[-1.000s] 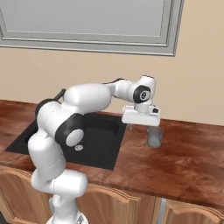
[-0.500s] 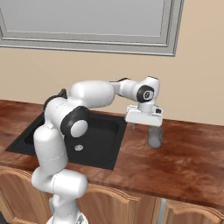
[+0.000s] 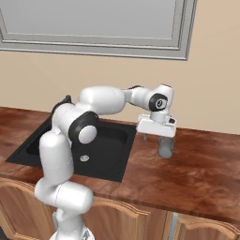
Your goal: Place the pan in the left basin and the glass cup in the right basin of the sink.
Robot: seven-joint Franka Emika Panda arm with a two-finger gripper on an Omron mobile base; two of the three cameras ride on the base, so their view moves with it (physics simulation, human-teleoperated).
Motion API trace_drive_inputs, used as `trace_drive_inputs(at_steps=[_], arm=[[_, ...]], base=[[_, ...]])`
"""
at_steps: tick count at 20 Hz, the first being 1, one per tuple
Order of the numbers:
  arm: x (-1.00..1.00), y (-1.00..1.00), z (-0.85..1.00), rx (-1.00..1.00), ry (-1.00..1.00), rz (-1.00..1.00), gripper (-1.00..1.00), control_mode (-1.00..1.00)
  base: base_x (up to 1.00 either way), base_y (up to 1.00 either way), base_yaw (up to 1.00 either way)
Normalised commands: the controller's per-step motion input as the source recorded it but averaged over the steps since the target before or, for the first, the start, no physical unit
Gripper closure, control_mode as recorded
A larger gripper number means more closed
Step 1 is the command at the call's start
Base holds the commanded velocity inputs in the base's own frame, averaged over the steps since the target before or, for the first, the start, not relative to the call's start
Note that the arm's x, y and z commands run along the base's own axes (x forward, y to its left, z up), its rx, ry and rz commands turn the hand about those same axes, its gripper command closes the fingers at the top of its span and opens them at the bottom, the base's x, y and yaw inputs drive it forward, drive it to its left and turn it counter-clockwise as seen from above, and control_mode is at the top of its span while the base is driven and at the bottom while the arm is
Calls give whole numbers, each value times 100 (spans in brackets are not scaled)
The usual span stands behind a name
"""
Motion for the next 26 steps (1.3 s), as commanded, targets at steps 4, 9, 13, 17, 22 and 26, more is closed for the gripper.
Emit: trace_drive_inputs(at_steps=[4,9,13,17,22,26], arm=[[7,0,-9,0,-3,0,-100,-100],[5,0,-8,0,-10,0,-100,-100],[3,0,-10,-1,-15,0,-100,-100],[3,0,-11,-3,-14,0,-100,-100],[0,0,-12,-4,-6,-4,-100,-100],[5,2,-15,-3,-1,-7,-100,-100]], base=[[0,0,0],[0,0,0],[0,0,0],[0,0,0],[0,0,0],[0,0,0]])
